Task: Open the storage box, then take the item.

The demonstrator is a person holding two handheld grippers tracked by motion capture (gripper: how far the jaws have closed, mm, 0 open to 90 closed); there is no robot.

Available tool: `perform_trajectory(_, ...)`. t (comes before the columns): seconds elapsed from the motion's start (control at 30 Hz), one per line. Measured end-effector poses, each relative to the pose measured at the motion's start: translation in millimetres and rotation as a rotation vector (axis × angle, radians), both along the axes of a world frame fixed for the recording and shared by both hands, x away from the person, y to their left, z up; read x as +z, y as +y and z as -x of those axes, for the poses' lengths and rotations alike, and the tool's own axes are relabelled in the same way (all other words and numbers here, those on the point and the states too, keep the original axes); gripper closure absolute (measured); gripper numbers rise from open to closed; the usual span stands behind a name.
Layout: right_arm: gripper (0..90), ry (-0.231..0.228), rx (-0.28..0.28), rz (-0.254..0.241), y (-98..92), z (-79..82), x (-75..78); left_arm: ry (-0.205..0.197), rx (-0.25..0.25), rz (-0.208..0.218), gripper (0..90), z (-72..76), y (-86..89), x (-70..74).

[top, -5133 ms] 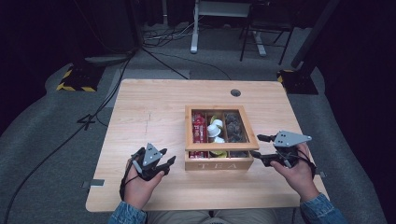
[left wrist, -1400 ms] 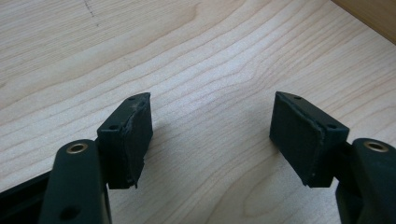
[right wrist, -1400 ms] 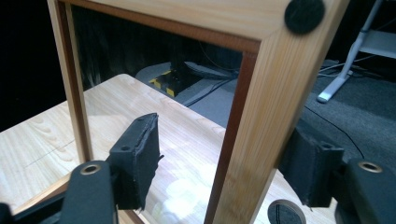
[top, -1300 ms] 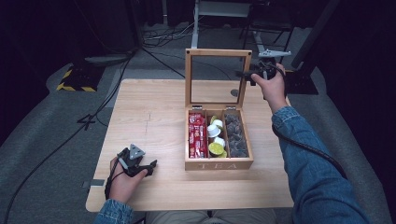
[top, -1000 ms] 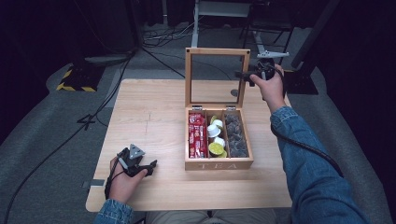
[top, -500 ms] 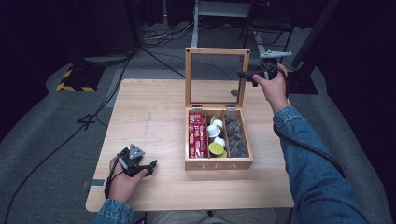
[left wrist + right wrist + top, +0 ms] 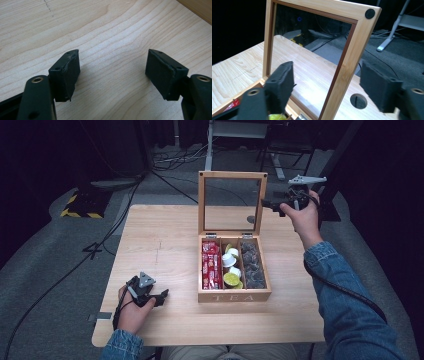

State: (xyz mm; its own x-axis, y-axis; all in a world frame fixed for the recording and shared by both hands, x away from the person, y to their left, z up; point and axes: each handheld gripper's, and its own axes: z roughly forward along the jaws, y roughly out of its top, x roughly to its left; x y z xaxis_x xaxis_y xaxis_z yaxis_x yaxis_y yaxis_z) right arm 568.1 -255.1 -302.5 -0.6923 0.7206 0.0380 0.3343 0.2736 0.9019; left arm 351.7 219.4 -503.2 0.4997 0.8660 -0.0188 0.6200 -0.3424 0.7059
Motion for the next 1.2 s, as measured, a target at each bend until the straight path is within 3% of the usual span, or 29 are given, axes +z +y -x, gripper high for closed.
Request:
perform_trajectory(0.17,21.2,-0.009,0.019,-0.002,5.3,18.3,5.4,0.0,0.001,-0.002,26.6,-0.8,-0.6,0.0)
perform_trajectory(0.2,20.6,-0.021,0.051,-0.015,10.0,28.2,7.6,0.0,0.002,0.0,26.5,-1.0,-1.0,-0.1)
perform_trajectory(0.23,20.6,-0.021,0.051,-0.015,10.0,28.2,7.6,0.0,0.002,0.0,26.5,-1.0,-1.0,-0.1)
perform_trajectory(0.27,18.6,-0.041,0.079,-0.044,15.0,36.4,8.3,0.0,0.002,0.0,26.4,-1.3,-1.3,-0.2)
perform_trajectory(0.4,21.9,-0.058,0.132,-0.051,26.9,53.3,8.6,0.0,0.003,-0.001,26.4,-1.0,-1.4,-0.2)
perform_trajectory(0.6,27.8,-0.038,0.19,-0.047,41.0,70.1,4.5,0.003,-0.002,0.0,24.5,-0.2,-1.5,-0.3)
perform_trajectory(0.73,38.5,-0.015,0.24,0.001,53.7,81.3,-2.7,0.005,-0.009,0.001,22.5,0.9,-2.0,-0.6)
perform_trajectory(0.97,40.3,-0.002,0.284,0.012,66.1,90.3,-12.3,0.005,-0.009,-0.002,22.6,3.0,-1.9,-0.5)
perform_trajectory(1.1,40.6,0.011,0.304,0.045,75.5,97.3,-19.4,0.005,-0.01,-0.002,22.6,3.1,-1.9,-0.5)
perform_trajectory(1.2,42.6,0.043,0.316,0.057,86.4,103.6,-29.9,0.006,-0.01,-0.002,22.5,3.1,-1.9,-0.5)
